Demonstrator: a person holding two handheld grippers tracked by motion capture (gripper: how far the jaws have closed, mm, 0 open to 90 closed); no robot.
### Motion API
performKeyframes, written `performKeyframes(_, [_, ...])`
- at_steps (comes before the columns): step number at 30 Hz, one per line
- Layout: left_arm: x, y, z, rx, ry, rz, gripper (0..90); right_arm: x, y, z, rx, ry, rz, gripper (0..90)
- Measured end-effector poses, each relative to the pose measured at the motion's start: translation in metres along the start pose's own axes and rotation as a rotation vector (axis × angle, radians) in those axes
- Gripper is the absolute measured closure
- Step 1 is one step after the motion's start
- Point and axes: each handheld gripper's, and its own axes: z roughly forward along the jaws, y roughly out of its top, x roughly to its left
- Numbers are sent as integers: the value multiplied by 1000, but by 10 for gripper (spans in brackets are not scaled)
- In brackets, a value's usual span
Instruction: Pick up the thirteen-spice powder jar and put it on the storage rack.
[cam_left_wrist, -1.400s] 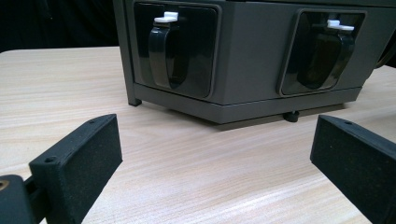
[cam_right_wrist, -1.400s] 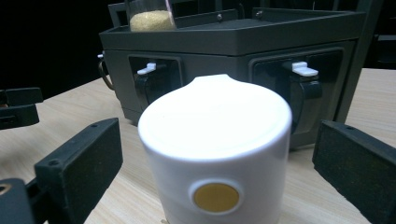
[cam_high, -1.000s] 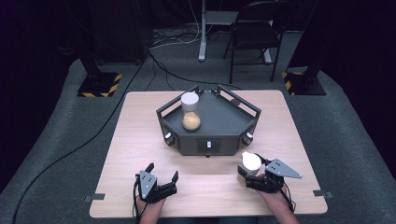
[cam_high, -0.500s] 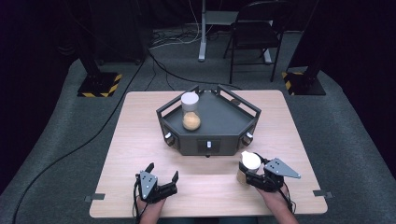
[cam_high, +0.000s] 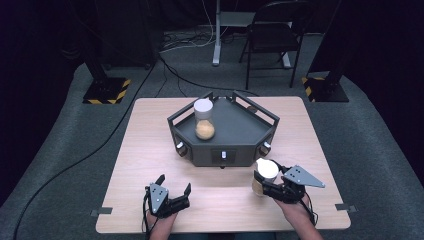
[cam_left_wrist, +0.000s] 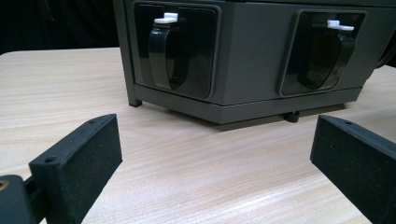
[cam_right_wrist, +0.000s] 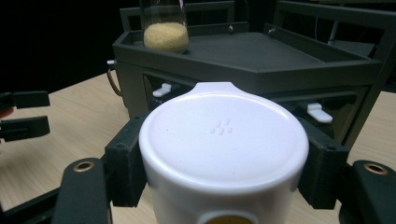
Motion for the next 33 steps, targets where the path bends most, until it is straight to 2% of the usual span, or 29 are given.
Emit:
performKeyframes(9, [0, 0, 0, 1, -1, -1, 14, -1, 20, 0, -11, 26, 34, 302])
performKeyframes(17, [1, 0, 0, 1, -2, -5, 14, 2, 45, 0, -30, 37, 9, 302])
performKeyframes(21, [1, 0, 0, 0, -4, -7, 14, 2, 58, 3, -22, 47, 4, 302])
performKeyframes(33, [2, 0, 0, 1, -10, -3, 14, 7, 84, 11, -29, 40, 4, 303])
